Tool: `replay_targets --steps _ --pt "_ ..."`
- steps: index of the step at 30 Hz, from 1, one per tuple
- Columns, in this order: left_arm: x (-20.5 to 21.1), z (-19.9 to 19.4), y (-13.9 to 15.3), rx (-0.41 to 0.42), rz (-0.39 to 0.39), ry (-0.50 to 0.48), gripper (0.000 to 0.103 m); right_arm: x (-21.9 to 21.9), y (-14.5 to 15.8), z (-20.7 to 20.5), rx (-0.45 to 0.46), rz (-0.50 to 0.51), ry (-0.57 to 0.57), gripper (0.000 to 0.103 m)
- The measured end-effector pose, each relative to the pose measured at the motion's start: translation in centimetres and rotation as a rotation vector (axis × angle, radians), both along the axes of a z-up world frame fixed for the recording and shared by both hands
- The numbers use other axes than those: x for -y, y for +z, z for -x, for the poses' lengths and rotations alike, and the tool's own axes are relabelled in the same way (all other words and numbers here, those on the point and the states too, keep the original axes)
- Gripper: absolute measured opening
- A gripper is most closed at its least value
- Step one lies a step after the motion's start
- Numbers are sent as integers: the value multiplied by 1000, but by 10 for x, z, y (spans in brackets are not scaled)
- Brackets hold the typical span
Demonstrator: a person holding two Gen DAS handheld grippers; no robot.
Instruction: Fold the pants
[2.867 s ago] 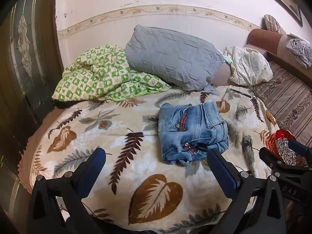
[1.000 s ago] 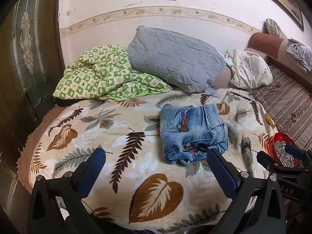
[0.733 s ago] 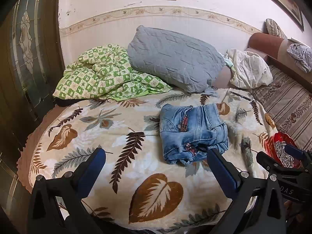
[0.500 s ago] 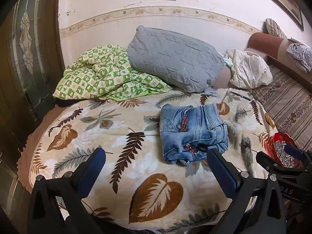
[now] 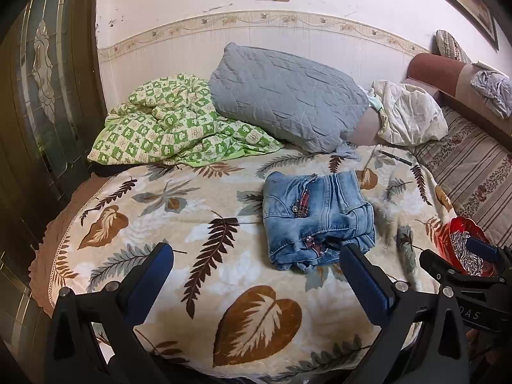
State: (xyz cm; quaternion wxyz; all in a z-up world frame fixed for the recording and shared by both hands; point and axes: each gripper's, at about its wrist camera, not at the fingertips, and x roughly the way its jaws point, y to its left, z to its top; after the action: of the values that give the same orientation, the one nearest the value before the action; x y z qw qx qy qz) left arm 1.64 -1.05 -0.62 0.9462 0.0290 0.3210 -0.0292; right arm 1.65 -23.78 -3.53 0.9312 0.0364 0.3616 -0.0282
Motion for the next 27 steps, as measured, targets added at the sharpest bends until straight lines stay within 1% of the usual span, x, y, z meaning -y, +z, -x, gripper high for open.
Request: replay_targets --steps 15,18,27 --pt "0 -2 2 0 -5 -2 103 1 -1 -1 -2 1 4 103" --pt "0 -3 3 5 -22 -5 103 3 -2 -2 -4 0 5 103" --pt "-1 -5 3 1 -14 -15 103 3 -3 -2 -5 -1 5 103"
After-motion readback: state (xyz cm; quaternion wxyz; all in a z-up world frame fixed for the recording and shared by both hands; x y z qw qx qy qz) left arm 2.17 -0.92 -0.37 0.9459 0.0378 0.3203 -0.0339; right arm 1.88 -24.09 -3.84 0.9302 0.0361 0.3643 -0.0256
